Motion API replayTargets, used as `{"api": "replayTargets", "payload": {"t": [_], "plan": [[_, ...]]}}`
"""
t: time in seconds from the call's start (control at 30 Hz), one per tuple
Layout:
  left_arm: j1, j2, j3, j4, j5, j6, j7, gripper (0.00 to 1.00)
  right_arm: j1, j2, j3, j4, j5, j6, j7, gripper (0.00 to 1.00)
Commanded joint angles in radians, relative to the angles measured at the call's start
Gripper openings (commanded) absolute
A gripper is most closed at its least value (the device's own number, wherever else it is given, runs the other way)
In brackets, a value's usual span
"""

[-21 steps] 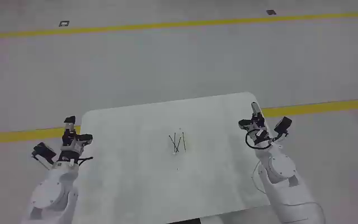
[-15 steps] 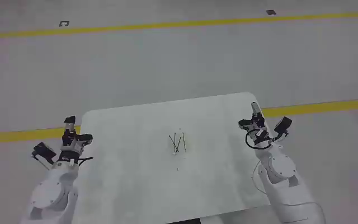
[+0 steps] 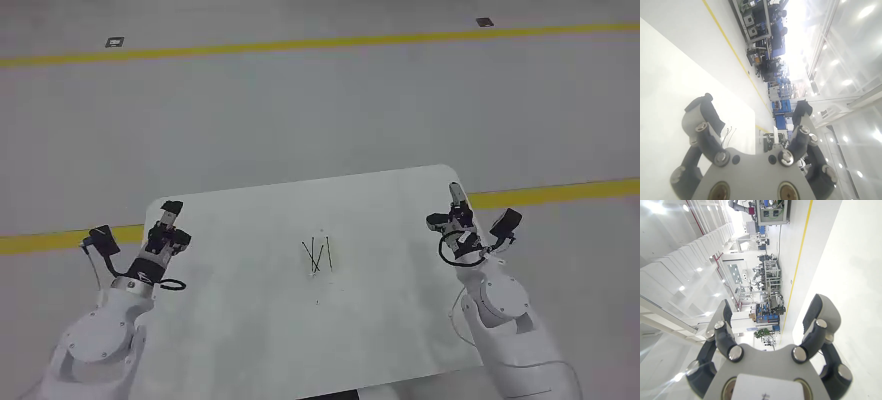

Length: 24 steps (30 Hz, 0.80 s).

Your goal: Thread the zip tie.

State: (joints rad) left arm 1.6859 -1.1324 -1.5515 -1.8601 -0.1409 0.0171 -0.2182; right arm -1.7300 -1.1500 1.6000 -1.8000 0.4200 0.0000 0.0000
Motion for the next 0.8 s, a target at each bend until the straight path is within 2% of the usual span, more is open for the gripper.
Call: {"api": "replayTargets", "payload": {"t": [0.0, 0.07, 0.2, 0.23, 0.37, 0.43, 0.6, 0.77], "plan": [[-0.003, 0.000, 0.005, -0.004, 0.008, 0.000, -0.009, 1.00, 0.000, 0.000, 0.000, 0.000, 0.000, 0.000, 0.000, 1.00], [-0.017, 0.001, 0.021, -0.010, 0.029, 0.010, -0.034, 1.00, 0.000, 0.000, 0.000, 0.000, 0.000, 0.000, 0.000, 1.00], [-0.064, 0.005, 0.079, -0.013, 0.118, 0.078, -0.129, 1.00, -0.006, -0.001, 0.014, 0.018, 0.017, -0.025, 0.029, 1.00], [-0.080, 0.006, 0.097, -0.015, 0.144, 0.097, -0.158, 1.00, -0.012, -0.001, 0.025, 0.025, 0.022, -0.040, 0.052, 1.00], [-0.124, 0.008, 0.168, -0.023, 0.224, 0.130, -0.238, 1.00, -0.045, 0.003, 0.074, 0.044, 0.066, -0.106, 0.184, 1.00], [-0.135, 0.008, 0.201, -0.026, 0.247, 0.138, -0.269, 1.00, -0.065, 0.006, 0.103, 0.059, 0.087, -0.143, 0.260, 1.00], [-0.137, 0.010, 0.214, -0.028, 0.273, 0.133, -0.281, 1.00, -0.087, 0.013, 0.147, 0.095, 0.150, -0.200, 0.462, 1.00], [-0.137, 0.010, 0.214, -0.028, 0.273, 0.133, -0.281, 1.00, -0.088, 0.013, 0.150, 0.098, 0.156, -0.203, 0.474, 1.00]]}}
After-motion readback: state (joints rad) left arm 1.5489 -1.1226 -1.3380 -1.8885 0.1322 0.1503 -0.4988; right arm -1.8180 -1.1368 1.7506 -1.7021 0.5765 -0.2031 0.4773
